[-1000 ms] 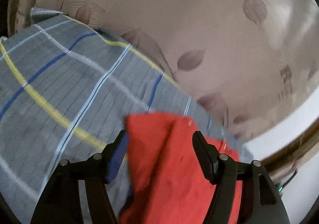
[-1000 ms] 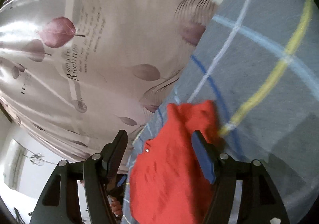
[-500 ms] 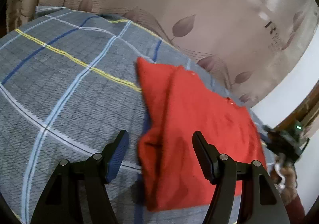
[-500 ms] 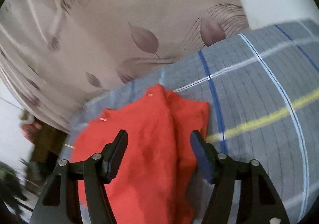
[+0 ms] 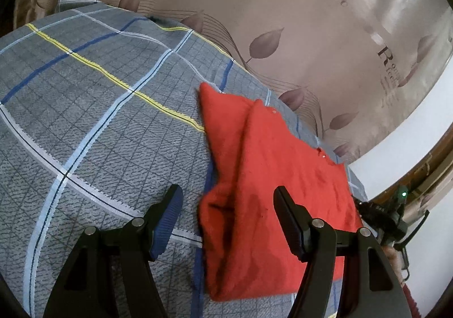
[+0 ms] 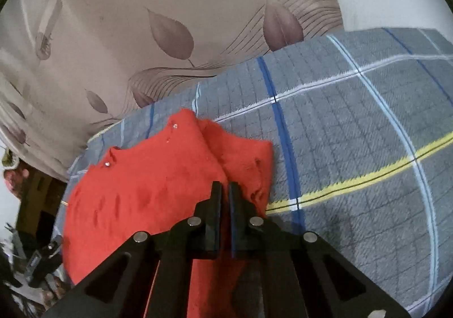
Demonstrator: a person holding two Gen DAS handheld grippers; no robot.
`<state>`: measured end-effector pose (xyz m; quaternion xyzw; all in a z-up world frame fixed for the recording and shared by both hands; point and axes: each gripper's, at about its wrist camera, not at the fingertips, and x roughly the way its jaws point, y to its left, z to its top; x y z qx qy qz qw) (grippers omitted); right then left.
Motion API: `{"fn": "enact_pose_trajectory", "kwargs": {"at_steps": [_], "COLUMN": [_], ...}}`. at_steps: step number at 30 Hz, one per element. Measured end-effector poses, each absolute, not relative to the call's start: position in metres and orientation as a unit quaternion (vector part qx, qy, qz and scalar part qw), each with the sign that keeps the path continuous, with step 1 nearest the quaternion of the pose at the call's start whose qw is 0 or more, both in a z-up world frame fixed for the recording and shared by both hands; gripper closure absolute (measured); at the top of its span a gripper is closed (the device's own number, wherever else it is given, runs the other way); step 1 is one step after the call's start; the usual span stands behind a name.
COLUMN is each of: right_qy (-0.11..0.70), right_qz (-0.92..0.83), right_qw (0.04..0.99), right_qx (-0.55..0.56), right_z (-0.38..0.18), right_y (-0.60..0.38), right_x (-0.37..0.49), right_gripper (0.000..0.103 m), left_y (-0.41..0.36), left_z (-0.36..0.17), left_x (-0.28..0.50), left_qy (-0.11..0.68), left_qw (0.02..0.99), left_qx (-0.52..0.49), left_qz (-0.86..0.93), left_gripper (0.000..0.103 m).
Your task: Fold small clothes
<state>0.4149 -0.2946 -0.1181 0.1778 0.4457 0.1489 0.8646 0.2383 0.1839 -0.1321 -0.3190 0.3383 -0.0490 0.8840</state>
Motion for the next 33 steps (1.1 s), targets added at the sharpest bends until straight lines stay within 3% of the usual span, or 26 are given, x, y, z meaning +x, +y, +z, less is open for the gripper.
{"fn": "enact_pose_trajectory", "kwargs": {"at_steps": [10, 13, 16, 22, 27, 29, 31, 33], "right_qy": [0.358, 0.352, 0.357, 0.372, 0.366, 0.365, 0.367, 0.370], "right_qz": [0.165, 0.184, 0.187, 0.200, 0.198, 0.194, 0.192, 0.188], "right_qw": [0.893, 0.897, 0.901, 0.887, 0.884, 0.885, 0.885, 0.886], "right_qx": [0.216, 0.192, 0.164, 0.187, 0.213, 0.215, 0.213, 0.207], "right_z": [-0.083, -0.076, -0.082, -0.101, -0.104, -0.104, -0.105, -0.105], "right_y": [-0.310, -0.298, -0.288, -0.287, -0.295, -0.296, -0.295, -0.294], "right_x": [0.369, 0.347, 0.333, 0.326, 0.325, 0.324, 0.324, 0.324], "right_gripper": [0.092, 0.090, 0.080, 0.074, 0.042, 0.040, 0.039, 0.037], "left_y": [0.177, 0.181, 0.187, 0.204, 0.200, 0.196, 0.190, 0.187], "left_z": [-0.125, -0.123, -0.128, -0.129, -0.129, -0.128, -0.128, -0.129], "left_x": [0.249, 0.271, 0.303, 0.343, 0.354, 0.355, 0.358, 0.358], "left_qy": [0.358, 0.390, 0.437, 0.452, 0.435, 0.426, 0.422, 0.427], "left_qw": [0.883, 0.859, 0.827, 0.805, 0.816, 0.824, 0.835, 0.844], "left_qx": [-0.295, -0.314, -0.328, -0.337, -0.313, -0.299, -0.277, -0.256], "left_qz": [-0.066, -0.103, -0.132, -0.185, -0.218, -0.225, -0.221, -0.201], "left_gripper": [0.035, 0.035, 0.035, 0.035, 0.035, 0.036, 0.043, 0.073]}}
